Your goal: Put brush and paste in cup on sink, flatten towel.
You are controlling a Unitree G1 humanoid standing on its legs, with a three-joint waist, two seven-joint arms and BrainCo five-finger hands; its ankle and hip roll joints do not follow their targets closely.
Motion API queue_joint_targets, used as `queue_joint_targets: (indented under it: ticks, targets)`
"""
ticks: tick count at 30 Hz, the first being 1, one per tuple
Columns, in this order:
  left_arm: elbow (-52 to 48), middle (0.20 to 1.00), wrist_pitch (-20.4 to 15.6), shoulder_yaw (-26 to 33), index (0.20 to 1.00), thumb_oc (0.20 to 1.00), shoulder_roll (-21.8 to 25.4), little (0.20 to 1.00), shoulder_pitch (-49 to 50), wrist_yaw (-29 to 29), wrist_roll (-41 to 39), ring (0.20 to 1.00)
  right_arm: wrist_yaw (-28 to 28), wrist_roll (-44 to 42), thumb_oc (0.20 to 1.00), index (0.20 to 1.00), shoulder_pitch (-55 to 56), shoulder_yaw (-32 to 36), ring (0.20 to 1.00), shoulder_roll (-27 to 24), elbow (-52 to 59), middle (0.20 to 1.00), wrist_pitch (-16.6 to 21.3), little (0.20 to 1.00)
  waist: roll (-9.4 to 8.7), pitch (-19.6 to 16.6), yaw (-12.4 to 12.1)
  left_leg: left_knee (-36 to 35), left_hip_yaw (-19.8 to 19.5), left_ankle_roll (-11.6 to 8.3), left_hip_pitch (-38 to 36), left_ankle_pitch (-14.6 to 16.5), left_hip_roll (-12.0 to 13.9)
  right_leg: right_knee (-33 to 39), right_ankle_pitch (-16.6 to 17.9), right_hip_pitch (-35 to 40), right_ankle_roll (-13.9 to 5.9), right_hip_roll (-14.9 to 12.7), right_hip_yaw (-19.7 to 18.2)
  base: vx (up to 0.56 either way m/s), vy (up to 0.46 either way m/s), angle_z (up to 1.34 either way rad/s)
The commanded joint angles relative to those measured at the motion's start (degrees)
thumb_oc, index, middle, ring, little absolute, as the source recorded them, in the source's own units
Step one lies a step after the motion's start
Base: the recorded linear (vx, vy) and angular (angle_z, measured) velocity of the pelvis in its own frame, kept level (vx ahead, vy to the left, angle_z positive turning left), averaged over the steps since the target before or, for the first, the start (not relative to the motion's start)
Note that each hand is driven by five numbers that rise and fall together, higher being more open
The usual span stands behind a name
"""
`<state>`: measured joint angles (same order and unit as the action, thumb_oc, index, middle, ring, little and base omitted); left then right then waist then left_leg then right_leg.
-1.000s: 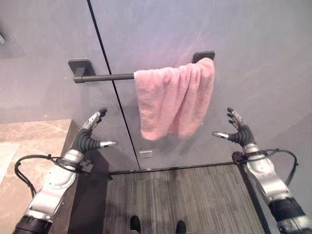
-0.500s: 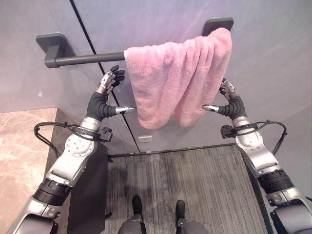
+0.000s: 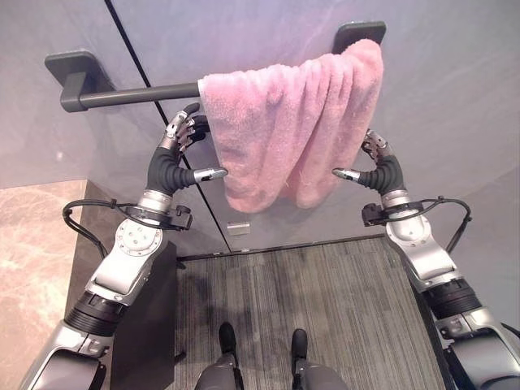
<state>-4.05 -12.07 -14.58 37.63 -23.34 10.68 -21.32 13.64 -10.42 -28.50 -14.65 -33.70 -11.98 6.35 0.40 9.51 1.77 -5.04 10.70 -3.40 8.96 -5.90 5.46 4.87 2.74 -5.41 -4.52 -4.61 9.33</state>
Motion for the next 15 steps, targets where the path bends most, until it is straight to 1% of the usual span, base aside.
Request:
queue_joint_targets:
  ticks: [1,2,6,8,10,11,12,13,14,15]
  targets:
    - [-1.3,1.0,-2.3,0.7,1.0,1.0,-1.2,1.0,-1.4,-0.5,1.9,1.0,0.8,-1.0,0.843,0.843,-2.4,1.3,0.843,1.2,4.0,0.843,2.2,0.843,-1.05,-3.3,0.3,0.0,-1.1,-2.89,-2.0,0.4,1.3,0.1,2.7,1.8,-5.12,-4.2,-2.1,0.0,0.0,0.0]
    - [-1.0,1.0,-2.1,0.4,1.0,1.0,-1.4,1.0,-1.5,-0.5,2.0,1.0,0.8,-1.3,0.853,0.853,-2.3,1.3,0.853,1.4,4.0,0.853,2.3,0.853,-0.98,-3.5,0.3,0.0,-1.2,-3.01,-2.0,0.3,1.4,0.1,2.5,2.0,-5.03,-4.0,-1.9,0.0,0.0,0.0]
    - [-0.8,1.0,-2.1,0.2,1.0,1.0,-1.8,1.0,-1.9,-0.3,2.0,1.0,1.3,-2.4,0.827,0.827,-2.5,1.5,0.827,1.8,3.9,0.827,2.5,0.827,-0.96,-3.4,0.3,0.0,-1.2,-3.15,-1.9,0.2,1.5,0.1,2.4,1.9,-4.98,-3.9,-1.7,0.0,0.0,0.0]
    - [-0.9,1.0,-2.1,0.4,1.0,1.0,-2.0,1.0,-1.9,-0.2,1.8,1.0,1.3,-2.7,0.758,0.758,-2.7,1.5,0.758,2.0,4.1,0.758,2.6,0.758,-0.94,-3.4,0.3,0.0,-1.2,-3.16,-1.9,0.2,1.6,0.1,2.4,1.8,-5.0,-3.9,-1.7,0.0,0.0,0.0]
    - [-1.0,1.0,-2.2,0.6,1.0,1.0,-2.2,1.0,-1.8,0.0,1.4,1.0,1.5,-3.1,0.611,0.611,-2.8,1.5,0.611,2.2,4.3,0.611,2.7,0.611,-0.95,-3.4,0.4,0.0,-1.2,-3.2,-1.9,0.1,1.7,0.1,2.5,1.7,-5.01,-3.8,-1.8,0.0,0.0,0.0]
    - [-1.0,1.0,-2.2,0.7,1.0,1.0,-2.2,1.0,-1.8,0.1,1.4,1.0,1.4,-3.3,0.586,0.586,-2.8,1.5,0.586,2.4,4.4,0.586,2.7,0.586,-0.93,-3.4,0.4,0.0,-1.1,-3.22,-1.9,0.1,1.7,0.1,2.5,1.6,-5.01,-3.8,-1.8,0.0,0.0,0.0]
    - [-0.9,0.771,-2.3,0.6,0.771,0.771,-2.3,0.771,-1.9,0.2,1.2,0.771,1.6,-3.6,0.555,0.555,-2.8,1.6,0.555,2.6,4.5,0.555,2.7,0.555,-0.9,-3.4,0.4,0.0,-1.1,-3.23,-1.9,0.1,1.8,0.1,2.5,1.6,-5.0,-3.8,-1.8,0.0,0.0,0.0]
    - [-0.9,0.649,-2.3,0.6,0.649,0.649,-2.3,0.649,-1.9,0.2,1.2,0.649,1.6,-3.6,0.555,0.555,-2.8,1.6,0.555,2.6,4.5,0.555,2.7,0.555,-0.9,-3.4,0.4,0.0,-1.1,-3.23,-1.9,0.1,1.8,0.1,2.5,1.6,-5.0,-3.8,-1.8,0.0,0.0,0.0]
    - [-1.0,0.555,-2.3,0.6,0.555,0.555,-2.4,0.555,-1.8,0.1,0.8,0.555,1.6,-3.8,0.542,0.542,-2.8,1.6,0.542,2.8,4.6,0.542,2.7,0.542,-0.84,-3.4,0.4,0.0,-1.0,-3.24,-1.9,0.1,1.8,0.1,2.5,1.7,-4.99,-3.8,-1.8,0.0,0.0,0.0]
    - [-1.0,0.551,-2.4,0.6,0.551,0.551,-2.4,0.551,-1.7,0.1,0.7,0.551,1.5,-3.9,0.536,0.536,-2.6,1.7,0.536,3.0,4.7,0.536,2.8,0.536,-0.81,-3.5,0.4,0.0,-1.0,-3.24,-2.0,0.1,1.8,0.1,2.5,1.7,-5.0,-3.8,-1.8,0.0,0.0,0.0]
